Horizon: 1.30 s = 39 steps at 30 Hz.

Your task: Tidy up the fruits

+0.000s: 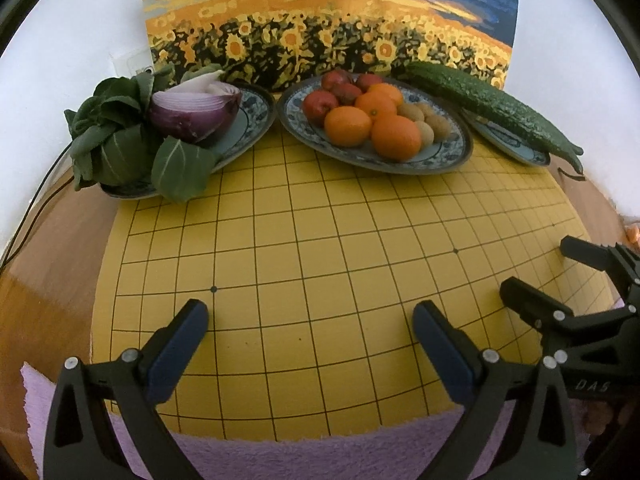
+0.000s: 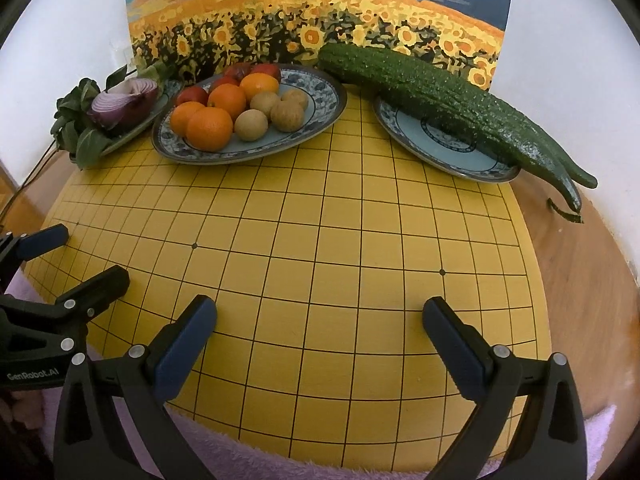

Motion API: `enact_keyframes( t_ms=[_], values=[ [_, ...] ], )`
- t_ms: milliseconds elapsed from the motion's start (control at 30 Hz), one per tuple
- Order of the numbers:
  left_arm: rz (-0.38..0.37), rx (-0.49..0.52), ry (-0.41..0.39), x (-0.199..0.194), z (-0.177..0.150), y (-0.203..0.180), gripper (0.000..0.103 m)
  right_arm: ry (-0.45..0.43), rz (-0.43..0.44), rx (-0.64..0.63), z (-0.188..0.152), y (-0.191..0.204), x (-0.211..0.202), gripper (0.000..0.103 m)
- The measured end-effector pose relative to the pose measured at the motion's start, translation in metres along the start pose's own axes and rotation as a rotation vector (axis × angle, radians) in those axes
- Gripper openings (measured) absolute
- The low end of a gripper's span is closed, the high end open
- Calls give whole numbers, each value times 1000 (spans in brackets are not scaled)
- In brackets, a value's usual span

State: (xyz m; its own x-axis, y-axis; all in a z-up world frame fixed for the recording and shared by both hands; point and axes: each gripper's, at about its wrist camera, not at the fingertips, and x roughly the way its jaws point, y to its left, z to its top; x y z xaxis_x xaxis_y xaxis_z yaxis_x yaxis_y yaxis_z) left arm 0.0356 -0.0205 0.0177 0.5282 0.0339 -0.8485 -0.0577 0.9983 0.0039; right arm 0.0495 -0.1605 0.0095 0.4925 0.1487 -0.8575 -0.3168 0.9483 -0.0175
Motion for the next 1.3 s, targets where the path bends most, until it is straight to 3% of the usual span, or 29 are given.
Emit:
enact_keyframes(
  t_ms=[1300],
  values=[
    [0, 1, -2, -2, 0, 1, 103, 4, 0, 1, -1, 1, 1, 103]
  ],
)
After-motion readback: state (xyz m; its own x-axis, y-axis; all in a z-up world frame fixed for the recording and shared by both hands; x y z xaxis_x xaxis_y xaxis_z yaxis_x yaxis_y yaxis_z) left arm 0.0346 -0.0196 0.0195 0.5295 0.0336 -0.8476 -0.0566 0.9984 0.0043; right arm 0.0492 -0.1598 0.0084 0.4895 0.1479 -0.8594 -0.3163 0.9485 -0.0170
